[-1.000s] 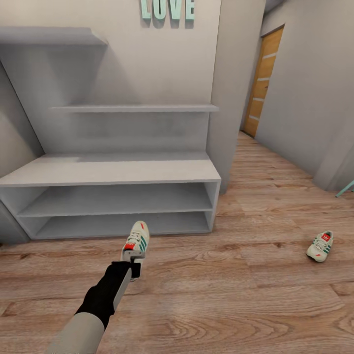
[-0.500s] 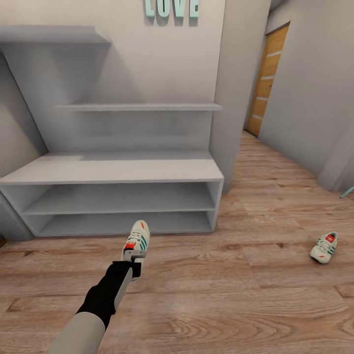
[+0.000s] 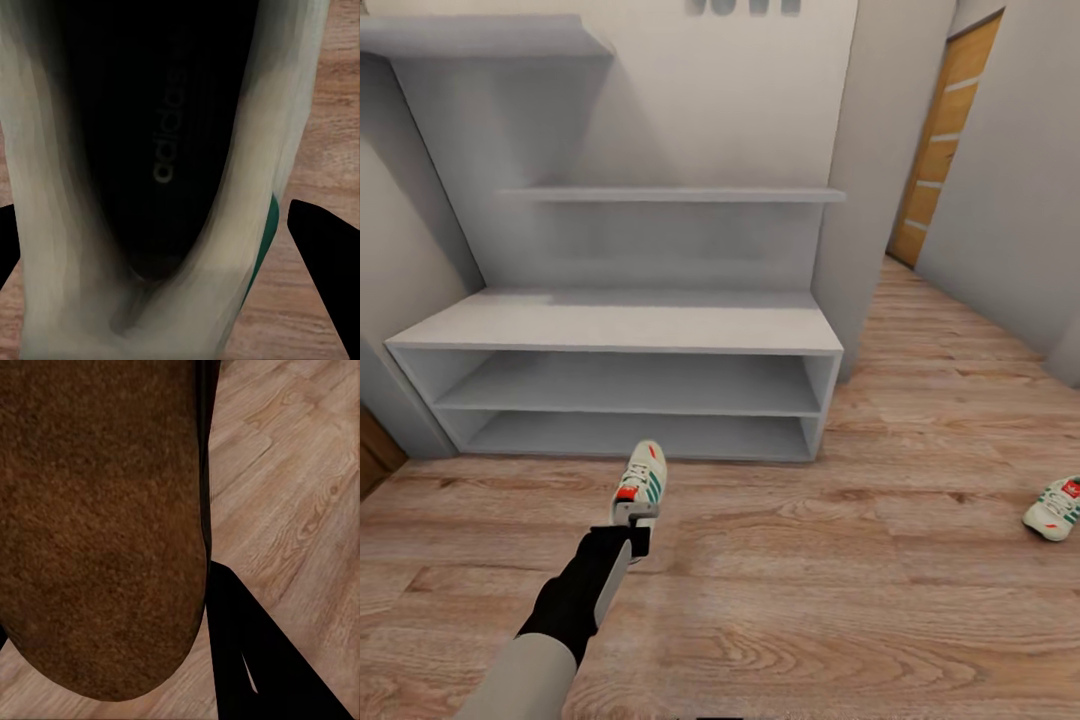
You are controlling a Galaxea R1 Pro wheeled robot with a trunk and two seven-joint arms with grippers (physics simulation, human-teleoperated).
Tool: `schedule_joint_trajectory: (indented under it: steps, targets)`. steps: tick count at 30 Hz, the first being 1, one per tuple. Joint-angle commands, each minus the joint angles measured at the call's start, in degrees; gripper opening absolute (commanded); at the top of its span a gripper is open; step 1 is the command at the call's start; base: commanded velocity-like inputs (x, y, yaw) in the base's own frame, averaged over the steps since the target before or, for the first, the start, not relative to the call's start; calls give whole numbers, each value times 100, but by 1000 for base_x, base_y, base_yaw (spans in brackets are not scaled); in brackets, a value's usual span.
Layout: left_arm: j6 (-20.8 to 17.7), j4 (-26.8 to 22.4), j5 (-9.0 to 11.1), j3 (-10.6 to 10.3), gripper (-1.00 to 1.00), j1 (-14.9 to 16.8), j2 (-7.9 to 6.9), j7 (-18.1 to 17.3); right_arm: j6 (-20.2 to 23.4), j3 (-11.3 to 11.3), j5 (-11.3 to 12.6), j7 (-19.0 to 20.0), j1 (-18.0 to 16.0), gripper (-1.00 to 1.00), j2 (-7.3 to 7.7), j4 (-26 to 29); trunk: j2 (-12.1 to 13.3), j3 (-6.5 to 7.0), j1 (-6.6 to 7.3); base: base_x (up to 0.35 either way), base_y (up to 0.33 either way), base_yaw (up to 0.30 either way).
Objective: Pick up the two gym shoes and the two sandals from the corridor floor and place them onto the hallstand (shoe rack) in the corridor, making sure they are on the rack and not on the floor. Arrange them so the two gym shoes are next to each other and the two sandals are next to each other.
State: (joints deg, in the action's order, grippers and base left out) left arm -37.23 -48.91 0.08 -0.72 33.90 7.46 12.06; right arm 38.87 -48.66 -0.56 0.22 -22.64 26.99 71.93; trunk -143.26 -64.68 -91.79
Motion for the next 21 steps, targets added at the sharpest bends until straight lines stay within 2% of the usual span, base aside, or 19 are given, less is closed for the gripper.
schedule_joint_trajectory:
  steps: [1,4,7,9,13,14,21]
  targets:
    - [-29,-34,-8,-7,-100,3,11,24,33,-3,12,-13,-3,-100,0,6,-4,-36,-1,0,0,156]
    - [-30,-77,-8,-7,-100,31,53,23,31,-3,12,-13,-3,-100,2,7,-8,-113,-9,0,0,83]
    - [-24,-88,-3,-10,-100,43,89,-41,33,-3,12,-13,-3,-100,4,7,-8,-116,-9,0,0,22]
    - [-24,-87,-1,-13,-100,48,117,-197,33,-3,12,-13,-3,-100,5,6,-8,-117,-9,0,0,8]
    - [-29,-86,-10,-23,-100,217,206,-924,33,-3,8,-13,-3,-100,3,7,-8,-118,-9,0,0,2]
    - [-29,-85,-15,-24,-100,257,210,-987,33,-3,10,-13,-3,-100,4,6,-8,-118,-9,0,0,0]
    - [-21,-83,-35,-22,-100,326,199,-1083,33,-3,8,-13,-3,-100,3,8,-8,-118,-9,5,0,0]
